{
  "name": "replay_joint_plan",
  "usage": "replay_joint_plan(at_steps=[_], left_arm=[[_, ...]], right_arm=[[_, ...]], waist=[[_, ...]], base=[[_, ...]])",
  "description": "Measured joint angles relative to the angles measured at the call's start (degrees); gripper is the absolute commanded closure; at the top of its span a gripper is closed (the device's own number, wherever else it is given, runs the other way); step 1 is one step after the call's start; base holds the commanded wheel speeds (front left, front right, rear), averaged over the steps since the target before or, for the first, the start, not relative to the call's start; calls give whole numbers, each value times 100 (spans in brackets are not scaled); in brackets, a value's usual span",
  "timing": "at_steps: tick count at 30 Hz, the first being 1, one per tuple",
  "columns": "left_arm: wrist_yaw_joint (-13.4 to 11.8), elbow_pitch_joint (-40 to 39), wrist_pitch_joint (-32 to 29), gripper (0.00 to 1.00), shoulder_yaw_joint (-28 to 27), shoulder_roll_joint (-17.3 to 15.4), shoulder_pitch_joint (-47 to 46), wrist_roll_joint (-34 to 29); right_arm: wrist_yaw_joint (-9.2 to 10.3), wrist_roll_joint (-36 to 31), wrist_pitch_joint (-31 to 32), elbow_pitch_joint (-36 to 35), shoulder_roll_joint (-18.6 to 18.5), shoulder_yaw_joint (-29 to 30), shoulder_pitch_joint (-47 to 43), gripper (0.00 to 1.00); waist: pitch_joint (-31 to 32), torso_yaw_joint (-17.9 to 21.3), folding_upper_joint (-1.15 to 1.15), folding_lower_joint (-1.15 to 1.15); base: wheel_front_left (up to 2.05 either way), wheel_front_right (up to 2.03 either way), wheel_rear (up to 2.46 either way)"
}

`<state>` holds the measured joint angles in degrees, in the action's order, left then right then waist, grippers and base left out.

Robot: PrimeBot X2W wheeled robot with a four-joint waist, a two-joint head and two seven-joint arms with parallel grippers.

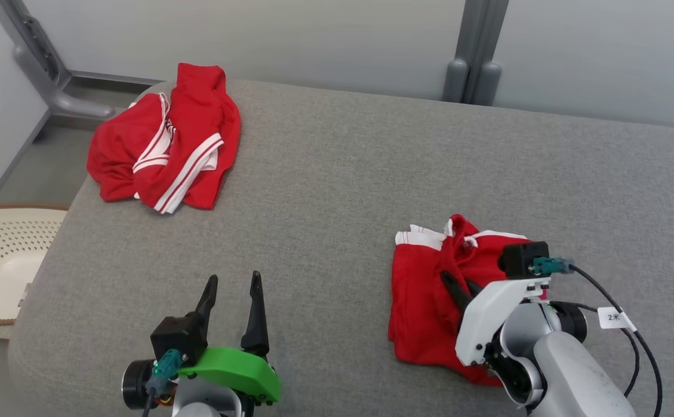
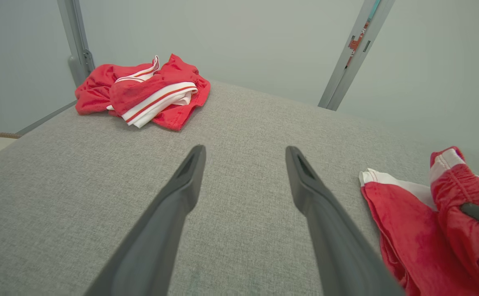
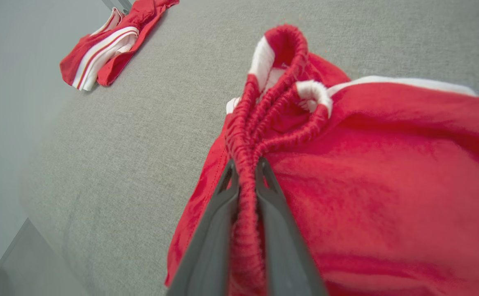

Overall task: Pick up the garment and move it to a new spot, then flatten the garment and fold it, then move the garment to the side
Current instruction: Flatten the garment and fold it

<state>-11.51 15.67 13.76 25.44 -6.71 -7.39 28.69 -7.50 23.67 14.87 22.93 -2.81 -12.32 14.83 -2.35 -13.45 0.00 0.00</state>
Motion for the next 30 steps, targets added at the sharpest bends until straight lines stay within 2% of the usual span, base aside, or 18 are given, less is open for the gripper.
replay_joint_plan(at_steps=[2,3,4,5,6,12,16,24,30], left_arm=[[12,35,21,0,20,16,0,2],[16,55,24,0,27,24,0,2],[16,76,26,0,33,30,-1,3],[18,94,29,0,40,34,-1,3],[19,104,37,0,44,35,-1,5],[51,159,43,0,89,36,1,20],[52,155,43,0,109,22,0,18],[97,91,36,0,196,-46,-237,-62],[143,105,36,0,147,25,-460,1]], right_arm=[[0,7,-108,208,-1,-115,76,100],[0,59,-160,296,-2,-214,115,80],[0,108,-196,385,-3,-302,146,64],[1,119,-245,470,-4,-427,181,6],[0,121,-308,512,-2,-509,203,0],[0,277,-665,632,4,-1085,328,0],[0,98,-987,599,4,-1121,415,0],[0,-703,-1713,200,5,-515,450,0],[0,-1077,-1897,-122,0,192,128,0]], waist=[[4,-54,0,0],[10,-78,0,0],[19,-96,0,0],[32,-106,0,0],[41,-111,0,0],[103,-38,0,0],[149,73,0,0],[268,422,0,0],[352,711,0,0]], base=[[0,0,0],[0,0,0],[0,0,0],[0,0,0],[0,0,0],[0,0,0],[0,0,0],[0,0,0],[0,0,0]])
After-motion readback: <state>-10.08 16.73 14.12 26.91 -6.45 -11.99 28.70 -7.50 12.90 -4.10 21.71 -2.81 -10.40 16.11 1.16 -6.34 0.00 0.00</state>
